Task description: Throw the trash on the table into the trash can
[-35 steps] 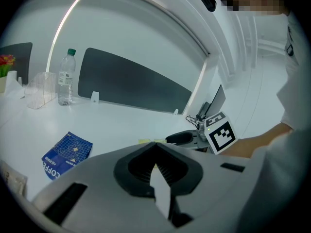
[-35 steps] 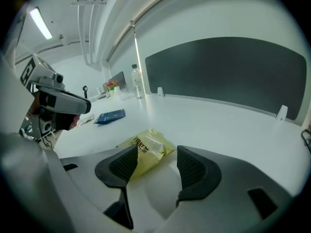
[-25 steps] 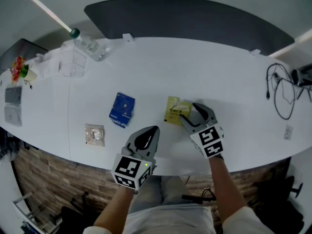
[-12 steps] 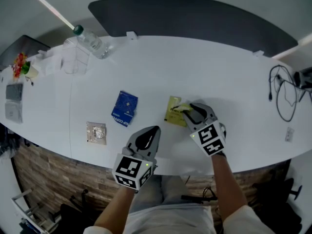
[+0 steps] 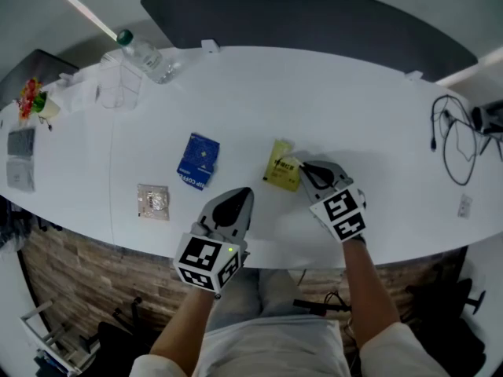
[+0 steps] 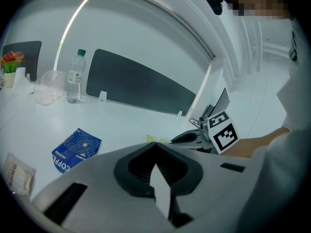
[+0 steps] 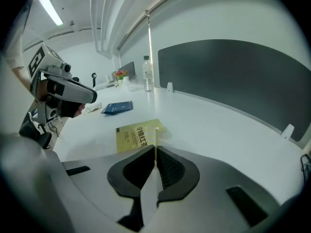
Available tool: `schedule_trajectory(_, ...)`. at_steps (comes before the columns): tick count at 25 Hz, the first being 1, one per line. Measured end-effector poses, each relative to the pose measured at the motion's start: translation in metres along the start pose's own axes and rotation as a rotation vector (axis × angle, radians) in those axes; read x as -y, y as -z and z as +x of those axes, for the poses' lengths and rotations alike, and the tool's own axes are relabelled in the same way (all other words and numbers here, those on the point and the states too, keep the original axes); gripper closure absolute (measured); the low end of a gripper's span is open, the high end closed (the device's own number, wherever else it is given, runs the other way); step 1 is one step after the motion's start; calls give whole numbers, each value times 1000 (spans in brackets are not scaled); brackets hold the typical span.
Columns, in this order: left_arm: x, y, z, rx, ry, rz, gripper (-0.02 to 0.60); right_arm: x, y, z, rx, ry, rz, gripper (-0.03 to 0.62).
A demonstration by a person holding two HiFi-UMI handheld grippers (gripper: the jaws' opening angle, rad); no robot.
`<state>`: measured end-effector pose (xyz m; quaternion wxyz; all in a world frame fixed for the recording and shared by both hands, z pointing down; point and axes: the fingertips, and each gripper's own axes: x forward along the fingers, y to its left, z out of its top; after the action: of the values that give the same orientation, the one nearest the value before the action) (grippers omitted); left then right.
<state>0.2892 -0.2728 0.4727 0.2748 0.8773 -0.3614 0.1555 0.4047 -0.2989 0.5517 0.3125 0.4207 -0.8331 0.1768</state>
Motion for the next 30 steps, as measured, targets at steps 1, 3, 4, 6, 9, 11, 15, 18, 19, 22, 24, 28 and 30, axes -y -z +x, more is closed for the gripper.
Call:
schedule_trajectory(1,0,-2,-1,5,-1,3,581,2,-2,-2,5,5,1,554)
schedule_trajectory(3,1,-5,-5,10,-3,9,580,3,-5,-9,14,11,3,554)
schedule_trajectory(4,2,-6,-8,9,-2,13,580,4,-6,-13,18,14,7,554)
schedule_trajectory(6,4,-8,-13,9,1,20,581,5,-9,-23,27,23,12,554)
schedule_trajectory(9,8,-12,-21,14,3,29,581,7,-16,-39,48,32,25,553)
schedule_trajectory(11,11,-15,-27,20,4,32,581,7,-19,-51,65,36,46,554)
schedule_trajectory(15,19,-22,-41,32,7,42,580,3,-23,-75,92,50,82,554)
schedule_trajectory(18,26,-27,-54,45,13,54,580,-2,-29,-94,114,57,97,554)
schedule_trajectory(19,28,-28,-58,49,14,58,580,-5,-31,-100,120,59,98,554)
schedule_trajectory(22,34,-31,-71,58,17,65,580,-12,-39,-120,133,69,97,554)
schedule_trajectory(24,37,-34,-79,66,21,69,580,-16,-45,-133,142,75,92,553)
schedule_trajectory(28,42,-37,-92,79,30,82,581,-26,-55,-157,162,88,78,554)
schedule_trajectory(30,45,-39,-96,88,34,89,580,-29,-59,-166,172,93,74,554)
